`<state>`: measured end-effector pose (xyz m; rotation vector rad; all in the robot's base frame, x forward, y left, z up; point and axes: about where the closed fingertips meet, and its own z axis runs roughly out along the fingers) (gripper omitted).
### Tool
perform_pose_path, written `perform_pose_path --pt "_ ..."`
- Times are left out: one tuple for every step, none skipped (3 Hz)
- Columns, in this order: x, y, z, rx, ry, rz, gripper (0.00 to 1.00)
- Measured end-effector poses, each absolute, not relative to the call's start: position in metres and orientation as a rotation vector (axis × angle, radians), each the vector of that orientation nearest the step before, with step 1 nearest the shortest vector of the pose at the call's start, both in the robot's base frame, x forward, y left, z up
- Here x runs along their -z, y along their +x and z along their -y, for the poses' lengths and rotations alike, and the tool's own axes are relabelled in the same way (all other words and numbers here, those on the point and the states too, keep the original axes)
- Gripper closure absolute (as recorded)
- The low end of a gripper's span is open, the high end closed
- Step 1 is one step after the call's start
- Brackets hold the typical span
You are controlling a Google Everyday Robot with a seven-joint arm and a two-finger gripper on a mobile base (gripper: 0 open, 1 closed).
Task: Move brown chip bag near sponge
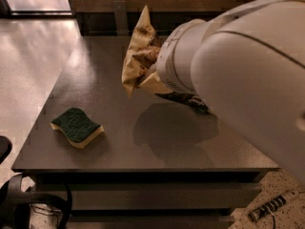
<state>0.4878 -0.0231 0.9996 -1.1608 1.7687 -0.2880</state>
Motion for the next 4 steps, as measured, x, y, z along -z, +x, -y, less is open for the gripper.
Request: perform_pose_path --pt "-1.007 0.485 0.020 0.292 -1.159 -1.756 0.50" --pt "-1.021 0.481 0.014 0.301 -1.157 -1.730 0.21" --pt "-1.033 0.476 0.008 0.309 -1.154 -1.707 0.00" --pt "-1.034 0.476 0.008 0.309 -1.154 -1.706 0.00"
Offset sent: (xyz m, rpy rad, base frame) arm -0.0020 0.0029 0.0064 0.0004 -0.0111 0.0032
